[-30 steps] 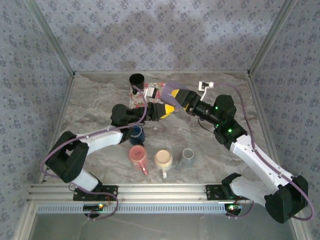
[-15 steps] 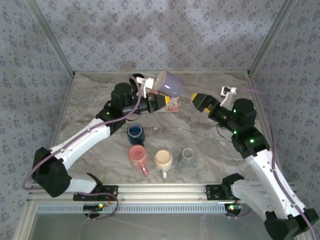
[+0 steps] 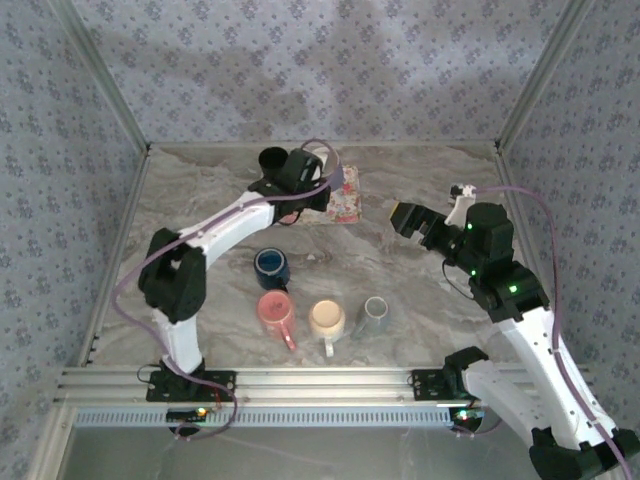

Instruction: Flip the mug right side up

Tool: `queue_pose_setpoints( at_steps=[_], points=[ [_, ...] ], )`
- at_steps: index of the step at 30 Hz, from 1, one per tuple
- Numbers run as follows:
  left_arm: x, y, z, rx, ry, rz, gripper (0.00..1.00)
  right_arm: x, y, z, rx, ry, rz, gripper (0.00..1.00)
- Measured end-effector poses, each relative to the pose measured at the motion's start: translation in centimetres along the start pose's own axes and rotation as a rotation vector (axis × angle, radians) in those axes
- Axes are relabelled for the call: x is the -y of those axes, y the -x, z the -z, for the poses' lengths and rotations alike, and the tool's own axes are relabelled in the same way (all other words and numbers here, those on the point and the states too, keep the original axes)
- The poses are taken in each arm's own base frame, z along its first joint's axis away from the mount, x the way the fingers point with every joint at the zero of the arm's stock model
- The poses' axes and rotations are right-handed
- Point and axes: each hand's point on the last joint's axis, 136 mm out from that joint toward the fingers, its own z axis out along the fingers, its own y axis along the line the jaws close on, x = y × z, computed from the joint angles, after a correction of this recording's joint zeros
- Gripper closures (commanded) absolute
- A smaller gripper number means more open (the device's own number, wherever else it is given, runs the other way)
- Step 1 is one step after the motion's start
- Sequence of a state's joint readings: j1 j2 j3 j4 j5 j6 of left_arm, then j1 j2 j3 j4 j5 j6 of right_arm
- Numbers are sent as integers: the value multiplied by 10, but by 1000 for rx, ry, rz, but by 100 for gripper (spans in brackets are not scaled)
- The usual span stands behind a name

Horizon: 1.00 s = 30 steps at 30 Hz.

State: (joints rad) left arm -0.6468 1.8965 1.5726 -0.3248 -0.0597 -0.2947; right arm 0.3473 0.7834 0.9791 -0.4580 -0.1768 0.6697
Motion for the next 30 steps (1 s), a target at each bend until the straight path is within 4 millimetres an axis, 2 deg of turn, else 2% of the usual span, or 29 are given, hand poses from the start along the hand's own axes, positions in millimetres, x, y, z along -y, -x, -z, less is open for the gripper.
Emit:
queue_pose_setpoints(
  at_steps=[2, 8, 16, 23, 30],
  points=[
    [-7, 3, -17, -23, 44, -15, 100, 2, -1, -1, -3, -11, 4, 0],
    [-27, 11, -53, -53, 139, -28, 100, 6, -3, -4, -15, -23, 4, 0],
    [-56, -4, -88, -116, 202, -14, 100, 6, -3, -5, -15, -24, 3, 0],
    [-81, -14, -104, -139, 229, 21, 100, 13, -9, -8, -30, -40, -1, 0],
    [-93, -21, -114, -150, 243, 41, 100, 19, -12, -14, -40, -62, -5, 0]
  ],
)
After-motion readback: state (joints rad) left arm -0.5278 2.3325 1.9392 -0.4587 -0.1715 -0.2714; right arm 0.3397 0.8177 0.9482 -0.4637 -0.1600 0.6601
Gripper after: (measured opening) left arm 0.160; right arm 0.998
